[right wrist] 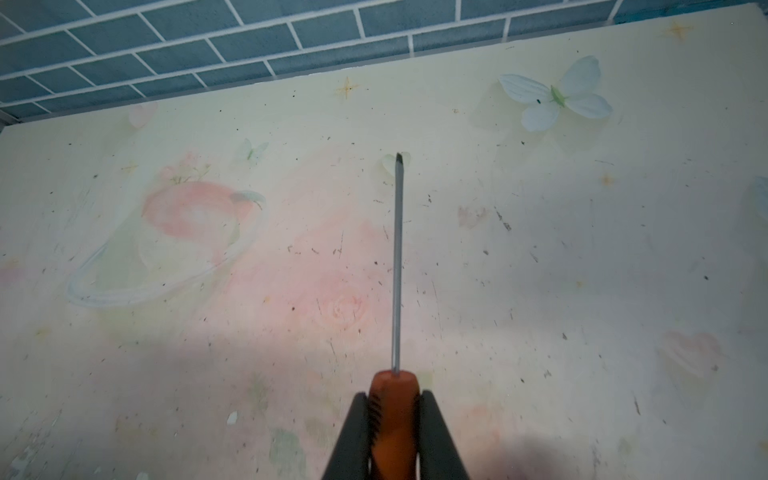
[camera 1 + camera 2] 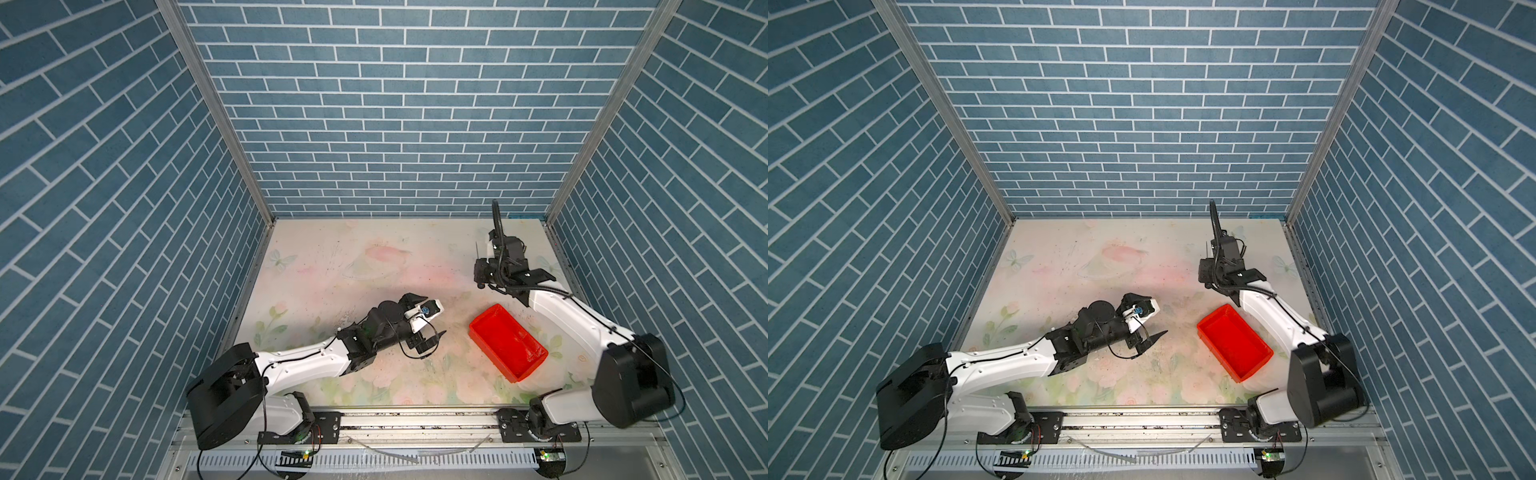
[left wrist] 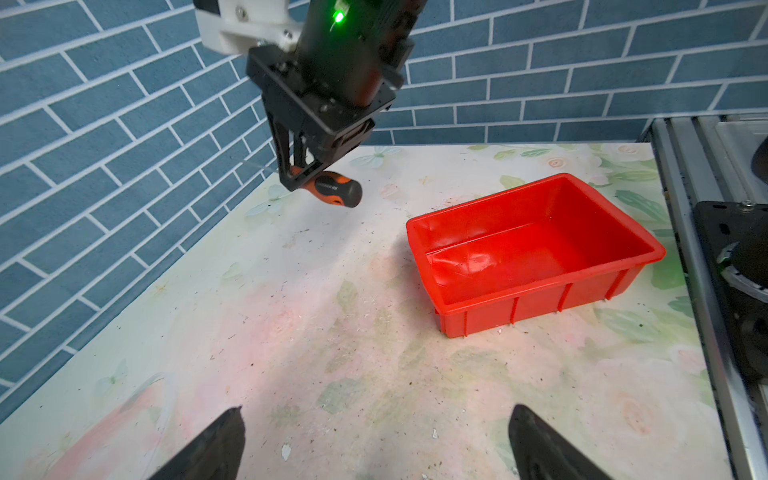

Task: Put the screwdriver in the bin
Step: 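Lift the screwdriver with the right gripper and carry it over the red bin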

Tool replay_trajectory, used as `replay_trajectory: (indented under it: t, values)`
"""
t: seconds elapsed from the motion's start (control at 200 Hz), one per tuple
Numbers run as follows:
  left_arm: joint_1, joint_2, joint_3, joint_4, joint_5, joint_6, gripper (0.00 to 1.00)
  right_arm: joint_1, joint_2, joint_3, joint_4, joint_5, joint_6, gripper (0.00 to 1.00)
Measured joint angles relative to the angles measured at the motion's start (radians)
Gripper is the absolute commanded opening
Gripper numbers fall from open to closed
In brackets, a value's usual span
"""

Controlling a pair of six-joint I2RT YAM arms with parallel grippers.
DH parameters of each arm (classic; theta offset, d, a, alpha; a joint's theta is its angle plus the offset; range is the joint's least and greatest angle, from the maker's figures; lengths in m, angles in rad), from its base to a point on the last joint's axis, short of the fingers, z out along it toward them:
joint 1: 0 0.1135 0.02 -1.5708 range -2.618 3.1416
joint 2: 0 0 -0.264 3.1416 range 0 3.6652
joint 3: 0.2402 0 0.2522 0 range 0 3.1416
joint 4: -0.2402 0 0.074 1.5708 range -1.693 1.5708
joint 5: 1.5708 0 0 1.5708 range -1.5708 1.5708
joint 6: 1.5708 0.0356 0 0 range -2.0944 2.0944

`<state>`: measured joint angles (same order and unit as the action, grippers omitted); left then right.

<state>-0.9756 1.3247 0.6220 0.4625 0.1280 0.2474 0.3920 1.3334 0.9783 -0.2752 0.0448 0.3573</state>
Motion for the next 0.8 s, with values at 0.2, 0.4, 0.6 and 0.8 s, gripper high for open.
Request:
replay_trajectory:
  t: [0.2, 0.4, 0.6, 0.8]
  values:
    - [-0.006, 0.0, 0.0, -0.002, 0.031, 0.0, 1.0, 0.008, -0.27, -0.131, -0.16, 0.008, 0.014, 0.0]
    - [-0.014, 0.0, 0.0, -0.031, 0.043, 0.022, 1.0, 0.021, -0.435, -0.245, -0.32, 0.022, 0.057, 0.0]
    - [-0.024, 0.0, 0.0, -0.04, 0.046, 0.032, 1.0, 0.023, -0.497, -0.296, -0.436, 0.01, 0.103, 0.0]
    - [-0.036, 0.0, 0.0, -0.039, 0.047, 0.034, 1.0, 0.023, -0.486, -0.333, -0.457, -0.005, 0.126, 0.0]
